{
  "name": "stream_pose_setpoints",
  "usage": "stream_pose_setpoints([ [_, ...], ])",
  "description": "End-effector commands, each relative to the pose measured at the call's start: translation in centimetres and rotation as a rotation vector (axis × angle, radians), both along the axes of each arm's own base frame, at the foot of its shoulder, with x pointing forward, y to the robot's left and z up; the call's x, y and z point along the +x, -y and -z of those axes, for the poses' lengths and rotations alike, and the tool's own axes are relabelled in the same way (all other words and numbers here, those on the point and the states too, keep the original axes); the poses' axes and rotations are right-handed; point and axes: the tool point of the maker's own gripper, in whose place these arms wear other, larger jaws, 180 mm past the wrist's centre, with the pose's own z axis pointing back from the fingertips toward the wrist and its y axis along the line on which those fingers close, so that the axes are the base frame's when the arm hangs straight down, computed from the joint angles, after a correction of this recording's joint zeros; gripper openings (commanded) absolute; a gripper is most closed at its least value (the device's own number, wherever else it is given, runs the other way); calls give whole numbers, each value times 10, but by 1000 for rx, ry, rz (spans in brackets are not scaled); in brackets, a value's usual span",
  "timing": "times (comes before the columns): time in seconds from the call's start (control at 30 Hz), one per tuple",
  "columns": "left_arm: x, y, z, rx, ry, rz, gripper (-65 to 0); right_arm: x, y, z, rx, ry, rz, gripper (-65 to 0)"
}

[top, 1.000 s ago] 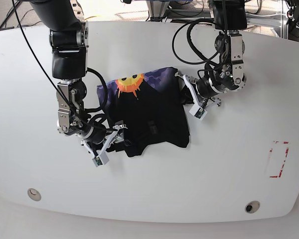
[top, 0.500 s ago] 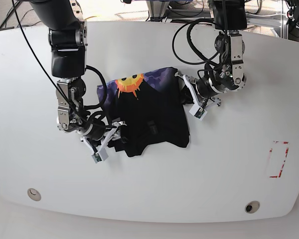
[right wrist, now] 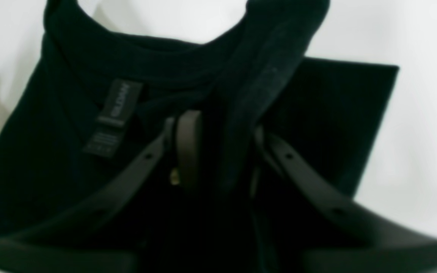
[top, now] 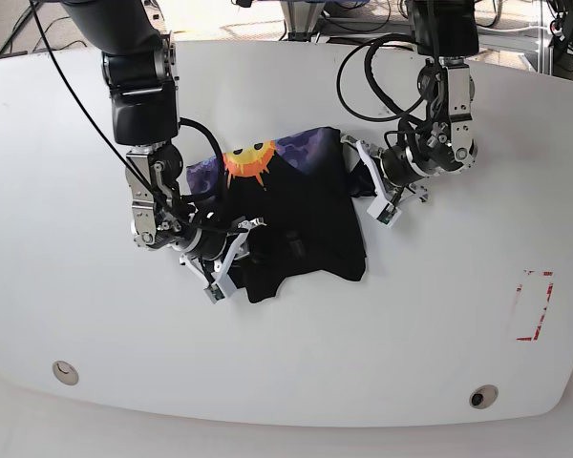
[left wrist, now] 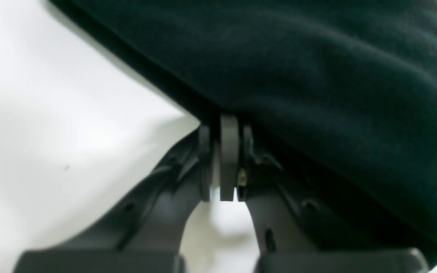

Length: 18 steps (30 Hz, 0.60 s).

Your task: Layout the t-shirt on the table in an organized manner, then fold the t-shirt properly

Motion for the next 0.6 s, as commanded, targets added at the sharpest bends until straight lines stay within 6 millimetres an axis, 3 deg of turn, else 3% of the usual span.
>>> stream_pose_setpoints([
  [0.0,-13,-16,19,118,-78,15,-633,17,3,-23,25,65,13,-587],
  [0.13,-13,-16,19,118,-78,15,-633,17,4,-24,22,68,15,-645],
  [0.57,-14,-22,21,131,-84,13,-633,24,24,-48,-36,125,16,-650],
])
